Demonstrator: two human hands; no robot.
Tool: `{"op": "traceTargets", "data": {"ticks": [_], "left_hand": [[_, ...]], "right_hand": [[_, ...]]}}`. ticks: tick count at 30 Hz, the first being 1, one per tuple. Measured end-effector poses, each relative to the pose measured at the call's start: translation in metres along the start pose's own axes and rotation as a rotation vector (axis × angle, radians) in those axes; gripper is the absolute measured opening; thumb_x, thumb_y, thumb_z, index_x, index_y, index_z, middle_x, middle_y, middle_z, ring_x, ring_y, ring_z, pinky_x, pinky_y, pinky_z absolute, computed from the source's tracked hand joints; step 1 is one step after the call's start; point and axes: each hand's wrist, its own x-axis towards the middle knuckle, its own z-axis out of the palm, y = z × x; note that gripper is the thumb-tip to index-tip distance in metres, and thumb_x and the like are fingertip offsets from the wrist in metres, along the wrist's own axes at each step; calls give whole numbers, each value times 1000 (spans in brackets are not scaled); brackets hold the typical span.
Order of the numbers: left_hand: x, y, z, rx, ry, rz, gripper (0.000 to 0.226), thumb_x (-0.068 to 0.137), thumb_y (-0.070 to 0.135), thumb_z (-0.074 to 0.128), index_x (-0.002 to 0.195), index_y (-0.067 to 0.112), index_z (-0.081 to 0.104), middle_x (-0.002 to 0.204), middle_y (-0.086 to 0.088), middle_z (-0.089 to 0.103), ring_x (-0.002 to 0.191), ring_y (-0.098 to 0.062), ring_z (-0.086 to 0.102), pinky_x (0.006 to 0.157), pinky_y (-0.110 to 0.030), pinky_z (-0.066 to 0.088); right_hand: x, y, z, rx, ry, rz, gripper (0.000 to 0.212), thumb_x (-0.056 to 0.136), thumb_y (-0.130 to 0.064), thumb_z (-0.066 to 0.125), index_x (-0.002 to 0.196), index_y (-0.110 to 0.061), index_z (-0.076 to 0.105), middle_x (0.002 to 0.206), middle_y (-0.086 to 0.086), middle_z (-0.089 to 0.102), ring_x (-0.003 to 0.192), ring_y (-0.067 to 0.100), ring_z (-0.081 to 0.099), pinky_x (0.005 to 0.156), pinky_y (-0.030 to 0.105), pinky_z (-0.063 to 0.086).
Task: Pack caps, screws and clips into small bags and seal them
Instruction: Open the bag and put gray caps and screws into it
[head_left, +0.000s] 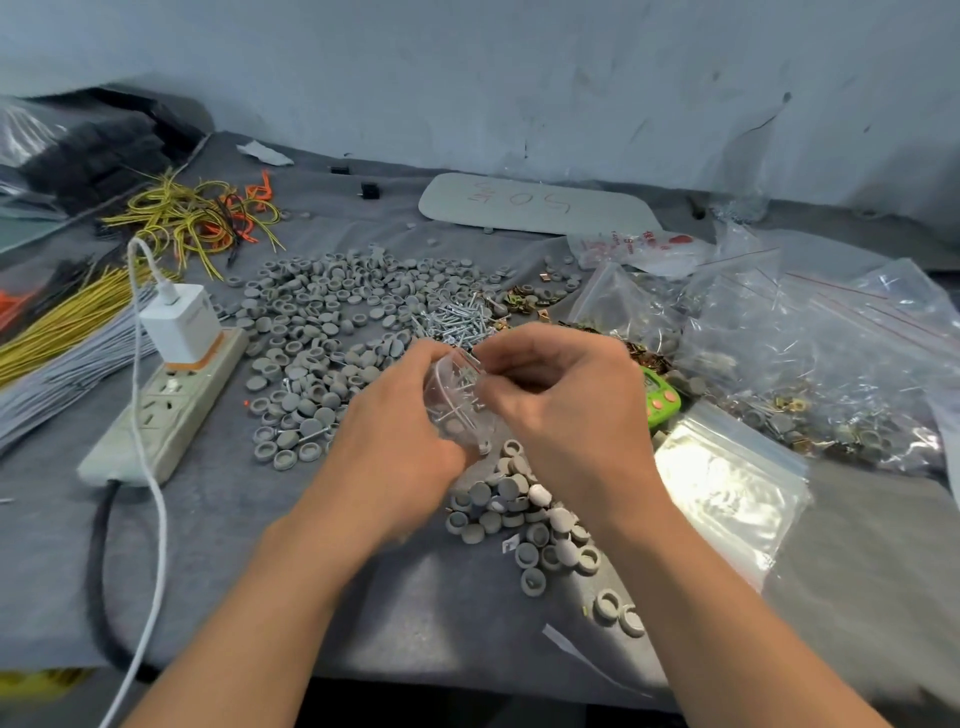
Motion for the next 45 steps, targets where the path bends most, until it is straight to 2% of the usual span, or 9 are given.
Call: {"op": "traceTargets", "data": {"ticks": [6,11,15,21,25,27,30,40,45], "left_hand": [[-1,1,-1,-17,34,3,60,69,29,89,105,52,47,86,25,62,87,22,51,58,-10,36],[-2,5,1,-18,19,33,55,72,32,86,106,53,48,88,26,64,88,23,51,58,-12,33],[-2,5,-1,-32,16,30,55,71,32,88,106,51,50,89,26,65,87,20,54,57,-11,38],[-1,2,-4,-42,81,-21,59,71,32,89,113,48,51,98,23,65,82,11,58,60,-12,34],[1,-1,-7,-112,191,-79,48,75,32,88,104,46,52,94,23,64,84,23,54,62,-13,33],[3,-3,-10,-119,279,-117,49,75,33,88,105,46,51,95,25,61,81,16,57,62,-12,31],[4,-6,-15,-96,388,-131,55,75,30,86,112,46,49,97,27,57,83,13,49,64,-12,29],[3,-5,-18,67,438,-49,58,77,16,81,119,38,48,110,10,58,99,-18,56,84,-38,45],[3,-3,-11,151,368,-11,64,77,20,83,130,32,49,112,11,53,100,-17,51,83,-34,39]], "right_hand": [[1,-4,-8,96,85,89,27,71,-9,92,91,-24,83,83,-9,79,75,11,77,72,36,65],[-4,-6,0,13,-15,14,31,72,0,88,89,-25,83,81,-15,78,73,0,75,68,17,60],[-5,-4,3,-76,-54,-72,32,77,1,80,99,-23,83,89,-16,79,82,-3,74,75,20,61],[2,3,-10,-178,204,-30,23,88,-8,74,97,-27,83,86,-20,77,81,-5,72,79,19,61],[6,11,-21,-497,-97,212,19,95,-21,71,110,-29,79,100,-15,77,83,-1,70,82,28,63],[2,14,-19,-689,-301,292,23,96,-31,69,118,-28,75,109,-5,76,94,14,71,90,38,62],[-1,13,-14,-829,-445,296,17,97,-35,65,107,-26,76,99,1,76,92,24,69,86,38,61],[-1,11,-9,-791,-482,259,7,93,-24,66,89,-30,64,96,-1,72,93,26,67,87,41,59],[-4,10,-3,-776,-384,196,10,96,-26,66,94,-31,74,96,-4,75,92,22,68,98,42,55]]}}
